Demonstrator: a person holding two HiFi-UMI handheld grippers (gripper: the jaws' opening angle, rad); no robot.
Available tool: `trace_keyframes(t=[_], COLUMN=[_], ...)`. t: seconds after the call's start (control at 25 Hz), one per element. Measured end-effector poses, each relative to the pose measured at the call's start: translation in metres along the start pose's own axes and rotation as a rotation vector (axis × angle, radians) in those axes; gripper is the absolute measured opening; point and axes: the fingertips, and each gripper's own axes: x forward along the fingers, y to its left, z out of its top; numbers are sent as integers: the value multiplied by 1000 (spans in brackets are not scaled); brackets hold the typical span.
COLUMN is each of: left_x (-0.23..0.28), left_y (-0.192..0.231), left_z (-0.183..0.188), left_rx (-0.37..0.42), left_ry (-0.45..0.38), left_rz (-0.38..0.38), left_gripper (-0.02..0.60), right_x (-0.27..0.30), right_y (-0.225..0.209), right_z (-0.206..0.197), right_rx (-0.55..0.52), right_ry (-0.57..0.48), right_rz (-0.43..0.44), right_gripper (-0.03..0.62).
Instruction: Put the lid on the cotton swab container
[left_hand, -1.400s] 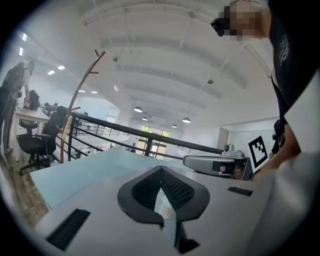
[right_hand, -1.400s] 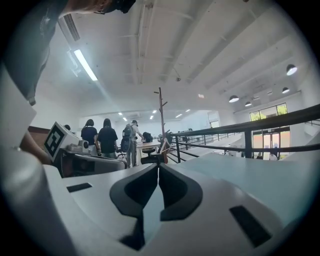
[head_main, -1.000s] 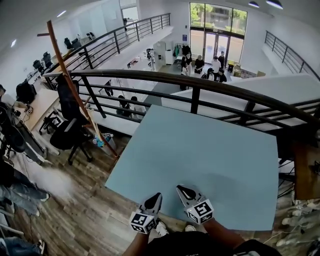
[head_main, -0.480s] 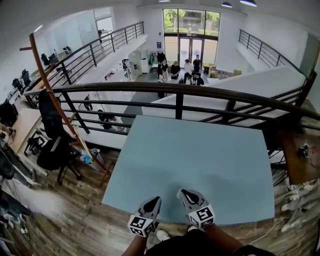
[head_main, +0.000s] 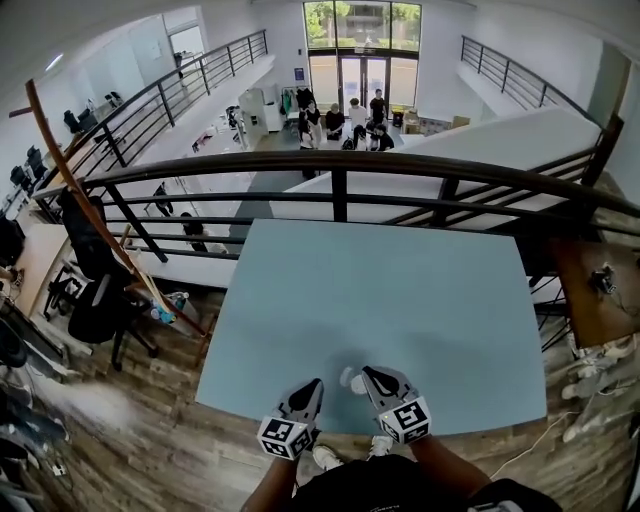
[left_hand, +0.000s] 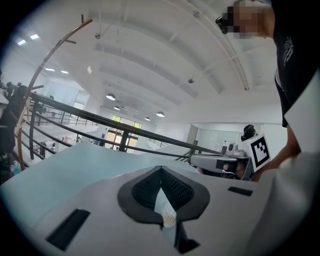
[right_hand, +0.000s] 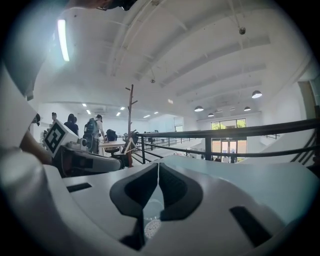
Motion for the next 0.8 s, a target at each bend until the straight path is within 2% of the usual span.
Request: trace_keyframes(t=[0.16, 0.44, 0.68, 0.8], left_x=[14, 29, 38, 41], left_y=[-18, -19, -23, -27], left_z=[5, 1, -8, -15], left_rx=[28, 74, 76, 98], left_ry=[14, 5, 33, 39], left_rz=[-18, -8, -9, -19], left_gripper=[11, 11, 11, 11], right_x=[-5, -1, -4, -5], right_y=[-8, -14, -25, -32], right_z=[1, -2, -8, -17], right_rx=[21, 6, 79, 41], right_ry=[-18, -19, -13, -7], right_rz=[11, 45, 34, 35], right_gripper=[20, 20, 20, 20])
